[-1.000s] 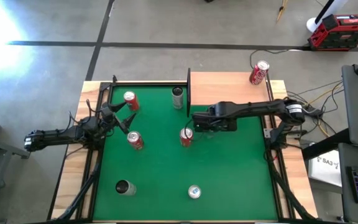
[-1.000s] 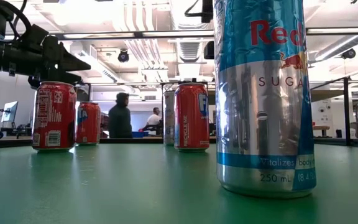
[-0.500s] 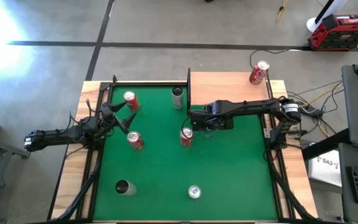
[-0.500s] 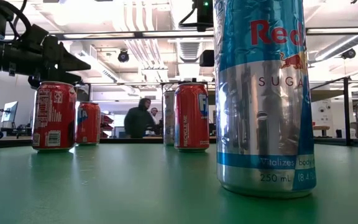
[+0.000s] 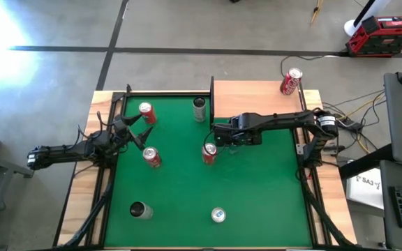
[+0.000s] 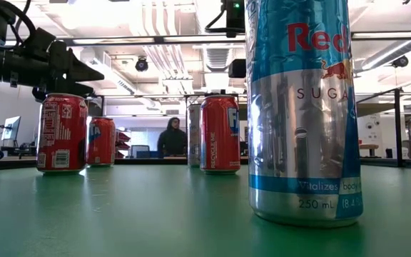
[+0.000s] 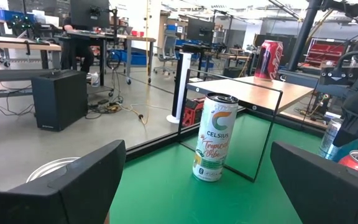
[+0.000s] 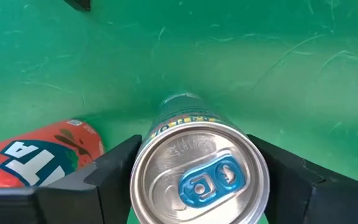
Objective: Place canned beverage on shelf
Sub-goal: Put the top blue soda can on the shelf
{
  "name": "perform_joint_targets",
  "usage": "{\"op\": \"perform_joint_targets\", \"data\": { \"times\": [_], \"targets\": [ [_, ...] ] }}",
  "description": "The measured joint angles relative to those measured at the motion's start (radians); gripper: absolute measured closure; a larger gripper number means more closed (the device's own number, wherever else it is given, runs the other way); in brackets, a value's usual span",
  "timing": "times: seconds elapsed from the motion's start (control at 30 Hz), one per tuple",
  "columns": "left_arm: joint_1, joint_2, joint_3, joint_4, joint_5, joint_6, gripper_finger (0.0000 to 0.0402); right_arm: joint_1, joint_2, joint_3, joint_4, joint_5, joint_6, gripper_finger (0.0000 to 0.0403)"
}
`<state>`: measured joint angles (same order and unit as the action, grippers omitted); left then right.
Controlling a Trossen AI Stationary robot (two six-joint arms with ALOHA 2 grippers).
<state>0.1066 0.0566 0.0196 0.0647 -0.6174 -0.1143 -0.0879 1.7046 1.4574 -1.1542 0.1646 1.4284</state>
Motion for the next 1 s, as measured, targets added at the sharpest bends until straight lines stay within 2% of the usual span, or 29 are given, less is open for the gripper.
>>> {"op": "perform_joint_targets", "data": {
  "times": [0.13,0.5,0.8,1.0],
  "targets": [
    [0.0,0.0,0.0,0.0,0.0,0.0,0.0015,0.0,0.0,-0.002,0.001,0.008,0.0,0.0119],
    [0.0,0.0,0.0,0.0,0.0,0.0,0.0015,0.035,0.0,-0.002,-0.001,0.054,0.019,0.0026],
    [0.0,0.0,0.0,0.0,0.0,0.0,0.0015,0.116,0.0,-0.002,-0.013,0.138,0.14,0.0021],
    [0.0,0.0,0.0,0.0,0.0,0.0,0.0015,0.203,0.006,-0.025,-0.022,0.32,0.257,0.0021]
  ]
}}
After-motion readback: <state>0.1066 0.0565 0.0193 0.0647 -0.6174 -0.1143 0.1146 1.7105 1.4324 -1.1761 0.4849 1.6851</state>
